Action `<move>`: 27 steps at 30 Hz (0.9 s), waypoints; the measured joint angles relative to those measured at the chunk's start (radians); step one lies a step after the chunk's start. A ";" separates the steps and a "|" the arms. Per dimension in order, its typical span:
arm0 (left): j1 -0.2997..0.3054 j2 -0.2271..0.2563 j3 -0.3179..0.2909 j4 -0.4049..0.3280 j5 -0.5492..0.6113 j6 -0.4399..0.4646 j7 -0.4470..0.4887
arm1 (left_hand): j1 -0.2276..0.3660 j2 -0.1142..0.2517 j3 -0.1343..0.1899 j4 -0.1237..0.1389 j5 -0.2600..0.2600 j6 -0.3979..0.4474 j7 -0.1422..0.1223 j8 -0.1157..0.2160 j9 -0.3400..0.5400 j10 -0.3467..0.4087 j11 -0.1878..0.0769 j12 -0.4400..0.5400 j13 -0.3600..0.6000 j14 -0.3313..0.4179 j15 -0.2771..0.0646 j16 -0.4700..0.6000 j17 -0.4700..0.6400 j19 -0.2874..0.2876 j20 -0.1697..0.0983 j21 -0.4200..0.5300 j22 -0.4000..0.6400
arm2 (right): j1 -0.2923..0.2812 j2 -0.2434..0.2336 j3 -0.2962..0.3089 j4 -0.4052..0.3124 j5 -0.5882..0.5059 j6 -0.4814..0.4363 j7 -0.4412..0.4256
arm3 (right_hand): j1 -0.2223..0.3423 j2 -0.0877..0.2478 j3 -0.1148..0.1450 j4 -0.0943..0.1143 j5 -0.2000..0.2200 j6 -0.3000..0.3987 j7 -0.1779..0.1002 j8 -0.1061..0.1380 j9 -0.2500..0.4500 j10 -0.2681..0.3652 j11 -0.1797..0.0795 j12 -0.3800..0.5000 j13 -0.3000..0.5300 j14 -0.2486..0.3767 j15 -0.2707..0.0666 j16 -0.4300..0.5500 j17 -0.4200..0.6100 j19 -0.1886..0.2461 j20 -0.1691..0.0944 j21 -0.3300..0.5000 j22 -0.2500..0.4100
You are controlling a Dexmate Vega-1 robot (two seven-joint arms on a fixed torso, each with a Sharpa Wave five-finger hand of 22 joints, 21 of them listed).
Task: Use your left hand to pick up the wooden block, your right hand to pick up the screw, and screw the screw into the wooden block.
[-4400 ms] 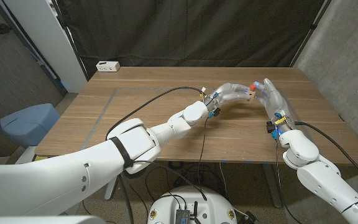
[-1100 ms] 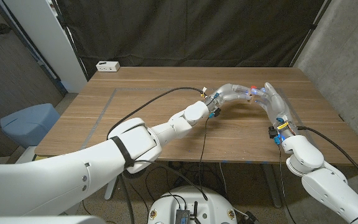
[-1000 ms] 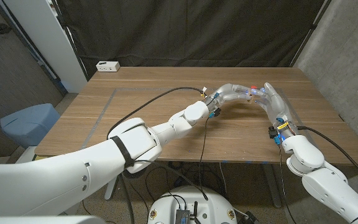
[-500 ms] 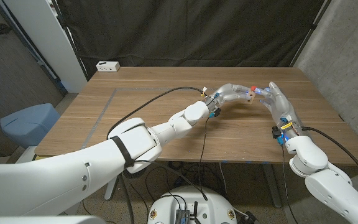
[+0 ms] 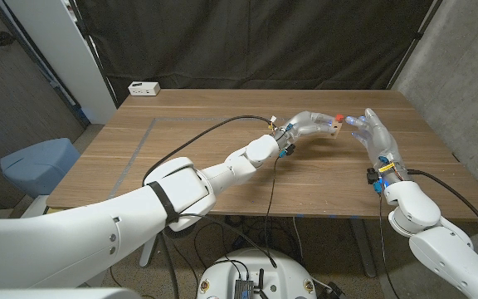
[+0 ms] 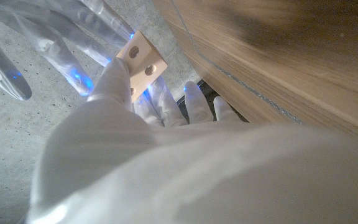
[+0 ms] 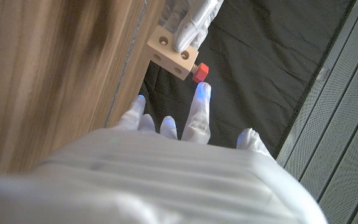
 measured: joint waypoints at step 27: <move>-0.002 0.002 0.000 0.000 -0.001 0.002 -0.005 | 0.000 0.000 0.000 0.000 0.003 0.000 0.000 0.000 0.000 0.000 0.000 0.000 0.000 0.000 0.000 0.000 0.000 0.005 -0.005 0.000 0.000 | 0.038 -0.017 -0.004 0.032 0.041 -0.029 0.054 | -0.033 -0.017 -0.004 0.004 0.000 -0.265 -0.015 -0.040 0.003 -0.136 0.034 -0.019 0.002 -0.077 0.025 -0.020 0.007 -0.048 -0.004 -0.005 0.000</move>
